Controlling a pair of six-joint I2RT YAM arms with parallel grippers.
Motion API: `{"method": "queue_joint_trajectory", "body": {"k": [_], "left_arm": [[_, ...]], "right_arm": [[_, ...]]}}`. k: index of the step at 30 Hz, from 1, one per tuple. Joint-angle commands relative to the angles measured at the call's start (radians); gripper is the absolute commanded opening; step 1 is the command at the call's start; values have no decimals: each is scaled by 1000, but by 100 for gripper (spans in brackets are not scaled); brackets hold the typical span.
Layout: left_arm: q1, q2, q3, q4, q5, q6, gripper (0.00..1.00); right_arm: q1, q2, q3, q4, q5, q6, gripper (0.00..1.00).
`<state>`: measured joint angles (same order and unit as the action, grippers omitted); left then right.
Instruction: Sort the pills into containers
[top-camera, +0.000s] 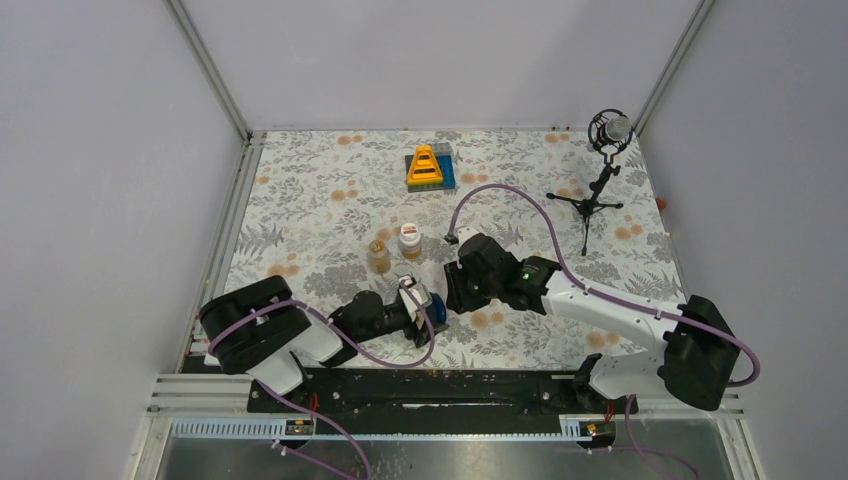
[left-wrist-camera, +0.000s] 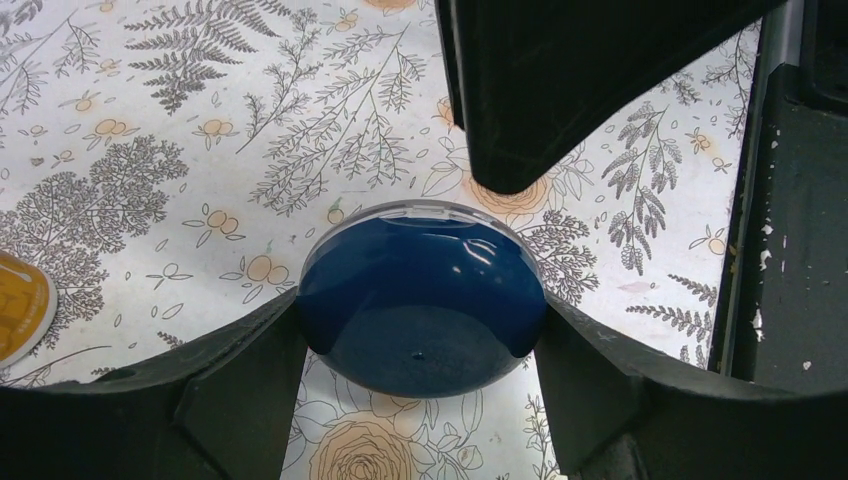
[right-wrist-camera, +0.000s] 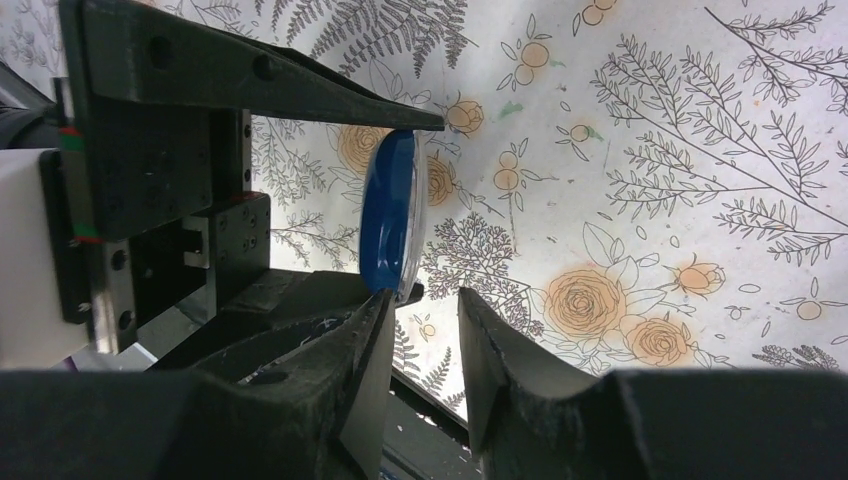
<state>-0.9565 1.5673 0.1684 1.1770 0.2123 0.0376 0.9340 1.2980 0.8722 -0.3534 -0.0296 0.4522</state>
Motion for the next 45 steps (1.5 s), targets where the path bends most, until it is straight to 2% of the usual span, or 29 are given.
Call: {"method": "queue_joint_trajectory", "body": {"k": [1,13,21,26,30,33,37,41,45], "left_arm": [[-4,-45,-9,93,15,16,0],[-5,-109,-7,77,25,5,0],[-6,-182,4,39,32,3,0],[-6,-209,8,21,50,20,0],[-7,-222,8,15,57,38,0],[-10,-228,8,16,58,43,0],[-14,-239,9,24,61,47,0],[-15,-249,11,27,61,43,0],[-14,-262,11,27,58,38,0]], "right_arm": [[3,22,45,4,-11,8,37],[3,46,39,23,-3,-12,36],[3,31,9,82,-69,-5,36],[3,28,22,76,-63,52,44],[3,39,56,39,-6,132,45],[3,44,70,19,61,172,39],[3,51,73,19,101,180,24],[3,48,53,71,78,121,21],[3,35,43,96,33,59,35]]}}
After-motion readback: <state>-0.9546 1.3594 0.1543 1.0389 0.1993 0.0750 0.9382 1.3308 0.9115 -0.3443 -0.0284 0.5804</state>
